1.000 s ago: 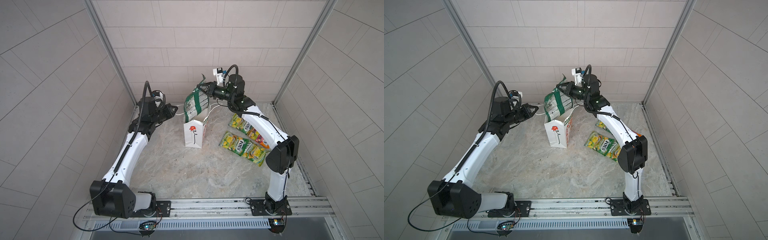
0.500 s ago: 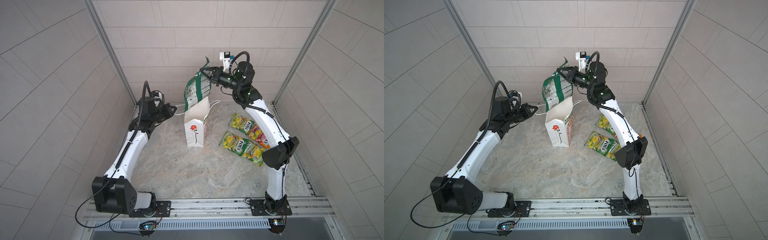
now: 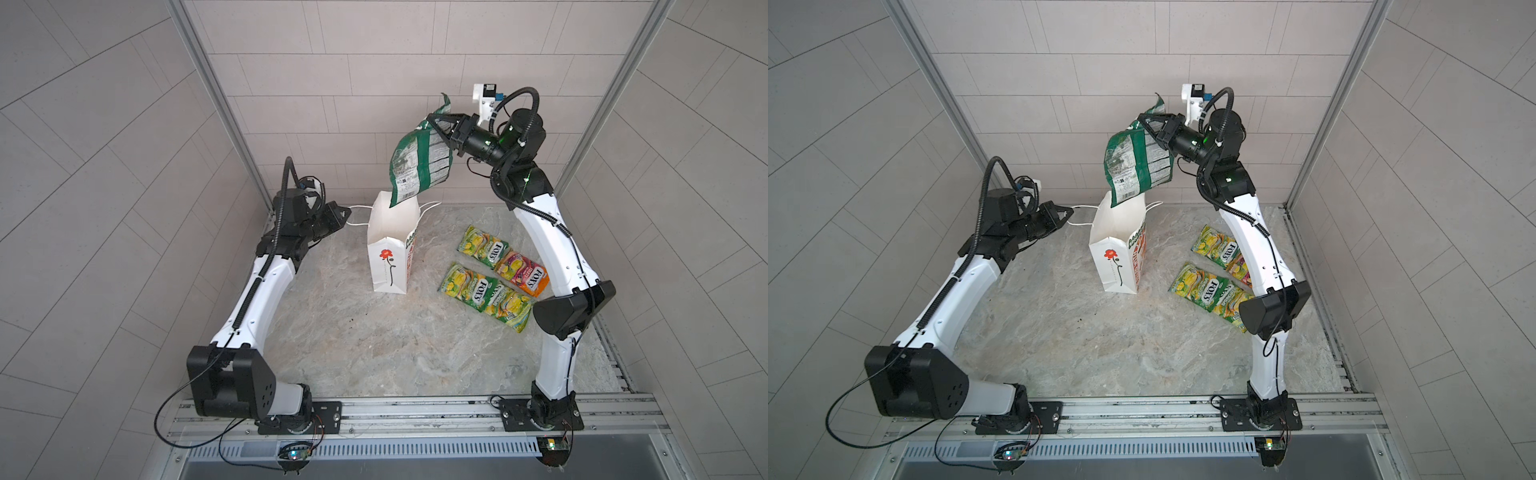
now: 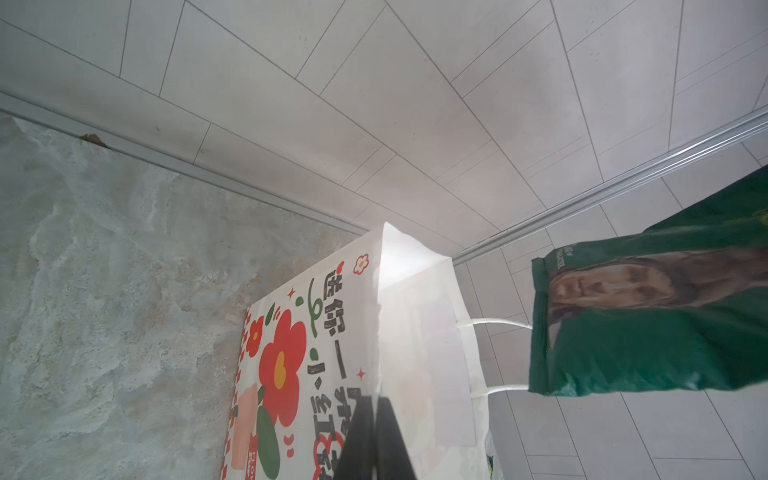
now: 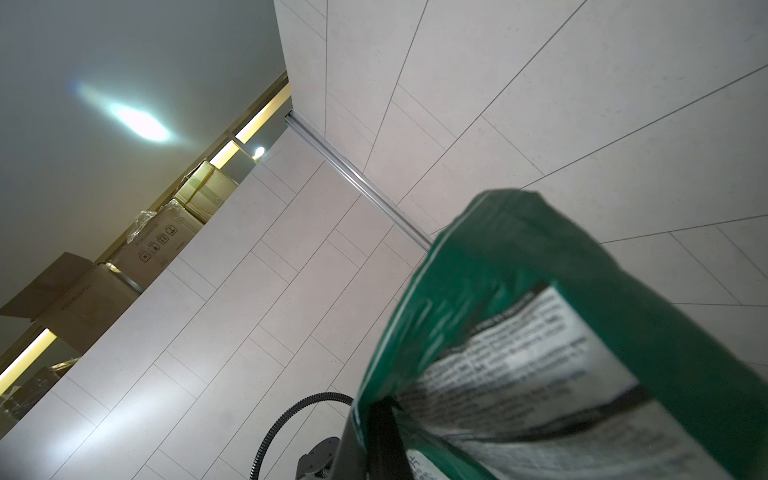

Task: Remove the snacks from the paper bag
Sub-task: 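Lift the crisps bag out with the right gripper while the left gripper releases, then carry the crisps bag over the table nearer the robot with the right gripper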

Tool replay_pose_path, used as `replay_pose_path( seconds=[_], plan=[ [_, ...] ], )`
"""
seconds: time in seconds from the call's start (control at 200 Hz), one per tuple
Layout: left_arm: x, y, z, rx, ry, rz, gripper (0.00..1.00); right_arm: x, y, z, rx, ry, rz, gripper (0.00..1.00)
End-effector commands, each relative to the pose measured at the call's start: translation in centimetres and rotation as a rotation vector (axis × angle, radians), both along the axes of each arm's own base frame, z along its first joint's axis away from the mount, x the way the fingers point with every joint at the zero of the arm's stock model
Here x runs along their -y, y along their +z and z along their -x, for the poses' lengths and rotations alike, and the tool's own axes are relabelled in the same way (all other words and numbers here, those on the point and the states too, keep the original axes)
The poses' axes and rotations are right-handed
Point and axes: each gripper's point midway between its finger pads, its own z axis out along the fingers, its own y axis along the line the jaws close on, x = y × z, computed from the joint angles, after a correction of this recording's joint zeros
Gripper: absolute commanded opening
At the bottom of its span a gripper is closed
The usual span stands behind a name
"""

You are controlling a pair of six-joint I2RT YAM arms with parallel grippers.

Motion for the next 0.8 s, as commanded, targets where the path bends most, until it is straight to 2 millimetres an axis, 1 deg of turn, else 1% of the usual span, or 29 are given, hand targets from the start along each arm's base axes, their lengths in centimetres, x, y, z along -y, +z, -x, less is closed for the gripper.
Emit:
replay_pose_path(
  seconds=[0.0,0.15,0.195,0.21,0.355,0.41,0.55,0.6,0.65,0.705,0.791],
  plan=[
    [-0.3,2.0,-0.7,0.054,-0.004,0.003,0.0,3.5,5.0,4.5,0.134,-0.055,-0.026,0.0],
    [-0.2,2.1,-1.3,0.043,-0.007,0.021,0.0,7.3,4.4,5.1,0.128,-0.127,-0.045,0.0],
    [-0.2,2.2,-1.4,0.042,-0.009,0.022,0.0,8.3,3.7,5.1,0.116,-0.149,-0.04,0.0],
    [-0.1,2.2,-1.5,0.04,-0.011,0.023,0.0,8.7,3.8,5.4,0.118,-0.157,-0.04,0.0],
    [0.0,2.0,-1.7,0.032,-0.018,0.026,0.0,12.3,1.6,6.0,0.082,-0.245,-0.026,0.0],
    [0.1,1.8,-1.7,0.03,-0.022,0.028,0.0,13.6,0.5,6.1,0.058,-0.275,-0.018,0.0],
    [0.0,1.9,-1.4,0.037,-0.022,0.021,0.0,16.1,-1.9,7.2,0.018,-0.34,0.02,0.0],
    [0.0,2.0,-1.3,0.04,-0.02,0.019,0.0,16.9,-3.2,7.4,-0.009,-0.369,0.043,0.0],
    [-0.1,2.0,-1.1,0.045,-0.02,0.017,0.0,17.5,-4.3,7.9,-0.029,-0.395,0.068,0.0],
    [-0.1,2.0,-1.0,0.047,-0.02,0.014,0.0,18.1,-6.0,8.2,-0.062,-0.424,0.099,0.0],
    [-0.1,2.0,-0.8,0.047,-0.022,0.013,0.0,18.8,-8.1,8.9,-0.096,-0.445,0.112,0.0]
  ],
)
